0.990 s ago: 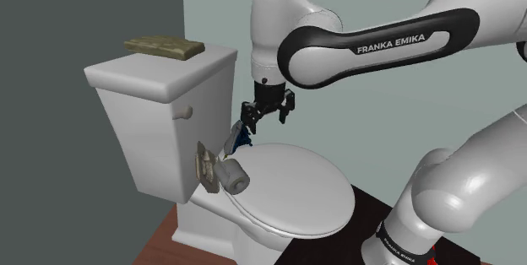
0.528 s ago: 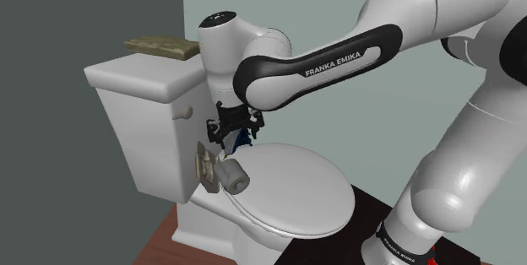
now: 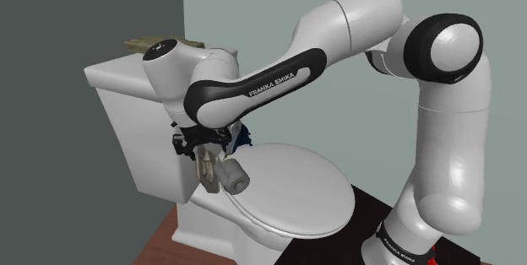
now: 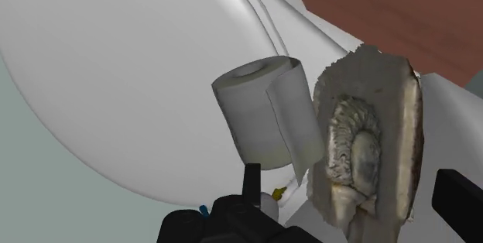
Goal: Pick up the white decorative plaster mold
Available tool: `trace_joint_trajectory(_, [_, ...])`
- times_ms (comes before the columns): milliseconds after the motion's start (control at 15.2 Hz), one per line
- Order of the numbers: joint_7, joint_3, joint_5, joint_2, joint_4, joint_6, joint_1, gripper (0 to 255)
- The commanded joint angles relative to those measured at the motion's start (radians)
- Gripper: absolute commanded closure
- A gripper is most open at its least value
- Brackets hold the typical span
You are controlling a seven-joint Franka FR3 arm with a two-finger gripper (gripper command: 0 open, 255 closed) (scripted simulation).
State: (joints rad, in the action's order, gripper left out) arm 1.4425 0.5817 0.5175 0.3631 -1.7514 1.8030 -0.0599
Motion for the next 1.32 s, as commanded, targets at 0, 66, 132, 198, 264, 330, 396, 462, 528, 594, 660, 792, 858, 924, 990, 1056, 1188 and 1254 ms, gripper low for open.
trace_joint_trajectory(0, [0.064,-0.019,0.048,0.103,0.098,-0.035,-0.051,0])
trace_joint_trajectory(66, [0.086,-0.03,0.067,0.153,0.151,-0.054,-0.074,0])
trace_joint_trajectory(132, [0.09,-0.032,0.071,0.158,0.146,-0.045,-0.075,0])
trace_joint_trajectory(198, [0.095,-0.034,0.074,0.164,0.141,-0.036,-0.075,0])
trace_joint_trajectory(264, [0.099,-0.037,0.077,0.169,0.136,-0.026,-0.077,0])
trace_joint_trajectory(330, [0.105,-0.036,0.083,0.176,0.131,-0.018,-0.075,0])
trace_joint_trajectory(396, [0.11,-0.038,0.087,0.182,0.127,-0.009,-0.076,0])
trace_joint_trajectory(462, [0.115,-0.038,0.092,0.189,0.123,-0.001,-0.075,0])
trace_joint_trajectory(528, [0.119,-0.041,0.096,0.195,0.119,0.008,-0.076,0])
trace_joint_trajectory(594, [0.122,-0.042,0.098,0.199,0.117,0.013,-0.077,0])
trace_joint_trajectory(660, [0.121,-0.044,0.097,0.198,0.116,0.014,-0.079,0])
trace_joint_trajectory(792, [0.115,-0.047,0.098,0.201,0.121,0.014,-0.076,255])
trace_joint_trajectory(858, [0.109,-0.048,0.1,0.215,0.159,-0.011,-0.087,255])
trace_joint_trajectory(924, [0.12,-0.048,0.101,0.219,0.154,-0.005,-0.092,255])
trace_joint_trajectory(990, [0.119,-0.049,0.103,0.227,0.168,-0.012,-0.097,255])
trace_joint_trajectory(1056, [0.116,-0.05,0.103,0.213,0.135,0.011,-0.081,255])
trace_joint_trajectory(1188, [0.104,-0.054,0.107,0.215,0.145,0.009,-0.075,255])
trace_joint_trajectory(1254, [0.105,-0.05,0.101,0.201,0.134,0.006,-0.073,255])
